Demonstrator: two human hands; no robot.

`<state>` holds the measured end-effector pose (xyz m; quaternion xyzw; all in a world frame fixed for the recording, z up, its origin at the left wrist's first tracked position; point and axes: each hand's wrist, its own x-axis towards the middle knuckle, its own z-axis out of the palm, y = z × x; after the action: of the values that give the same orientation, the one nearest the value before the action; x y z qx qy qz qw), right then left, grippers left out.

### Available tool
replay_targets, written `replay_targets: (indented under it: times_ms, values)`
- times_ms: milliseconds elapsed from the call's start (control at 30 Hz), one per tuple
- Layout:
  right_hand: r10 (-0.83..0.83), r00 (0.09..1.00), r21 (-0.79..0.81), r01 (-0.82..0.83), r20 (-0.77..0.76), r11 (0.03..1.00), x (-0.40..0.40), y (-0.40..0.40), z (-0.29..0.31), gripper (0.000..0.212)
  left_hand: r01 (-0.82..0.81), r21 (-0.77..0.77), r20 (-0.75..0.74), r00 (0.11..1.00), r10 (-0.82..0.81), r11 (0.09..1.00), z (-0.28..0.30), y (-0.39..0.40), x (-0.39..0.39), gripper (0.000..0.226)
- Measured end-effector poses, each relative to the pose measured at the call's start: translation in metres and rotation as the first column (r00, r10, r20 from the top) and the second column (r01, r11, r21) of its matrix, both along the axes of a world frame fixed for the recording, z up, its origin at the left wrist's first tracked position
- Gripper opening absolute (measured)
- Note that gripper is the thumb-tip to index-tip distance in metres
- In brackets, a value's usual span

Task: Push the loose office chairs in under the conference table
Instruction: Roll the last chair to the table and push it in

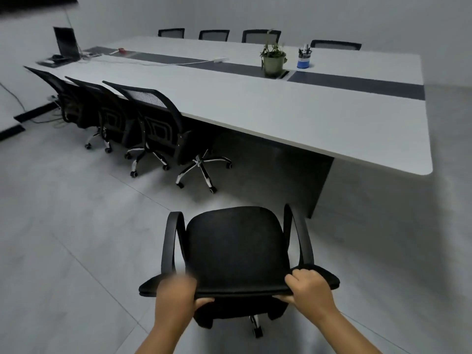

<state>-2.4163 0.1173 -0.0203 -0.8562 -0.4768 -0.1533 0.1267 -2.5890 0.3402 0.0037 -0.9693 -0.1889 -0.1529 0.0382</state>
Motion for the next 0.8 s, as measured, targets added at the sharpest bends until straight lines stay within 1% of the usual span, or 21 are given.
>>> replay_targets:
  times_ms: [100,167,267,367,433,533,600,733,800]
  values:
    - [-0.017,1.0,-0.007,0.017,-0.018,1.0,0.012,0.036,-0.004,0.045,0.059,0.06,0.067,0.996,-0.063,0.996,-0.005,0.047,0.019,0.073]
    - [-0.047,0.999,-0.008,0.047,-0.028,0.999,0.015,0.062,-0.007,0.045,0.104,0.094,0.11,0.987,-0.115,0.99,-0.007,0.08,0.03,0.076]
    - [-0.096,0.994,-0.023,0.095,-0.048,0.995,0.01,0.101,-0.007,0.043,0.178,0.105,0.118,0.975,-0.19,0.978,-0.009,0.134,0.043,0.074]
    - [-0.144,0.989,-0.047,0.142,-0.033,0.989,0.0,0.135,-0.008,0.04,0.252,0.11,0.115,0.958,-0.264,0.962,-0.013,0.183,0.057,0.072]
    - [-0.174,0.985,-0.048,0.173,-0.014,0.984,-0.003,0.154,-0.011,0.045,0.289,0.106,0.14,0.943,-0.302,0.952,-0.017,0.211,0.068,0.065]
    - [-0.198,0.98,-0.023,0.198,-0.003,0.98,0.002,0.174,-0.011,0.058,0.329,0.113,0.164,0.924,-0.344,0.938,-0.022,0.239,0.085,0.056]
    - [-0.219,0.976,-0.001,0.219,0.011,0.976,0.011,0.186,-0.009,0.059,0.346,0.107,0.174,0.916,-0.361,0.932,-0.023,0.251,0.099,0.055]
    - [-0.265,0.964,0.017,0.265,0.007,0.964,0.037,0.209,-0.005,0.064,0.371,0.089,0.162,0.91,-0.381,0.924,-0.028,0.273,0.132,0.057]
    - [-0.28,0.96,0.021,0.279,0.017,0.96,0.052,0.221,-0.006,0.066,0.391,0.086,0.146,0.905,-0.399,0.917,-0.029,0.285,0.151,0.063]
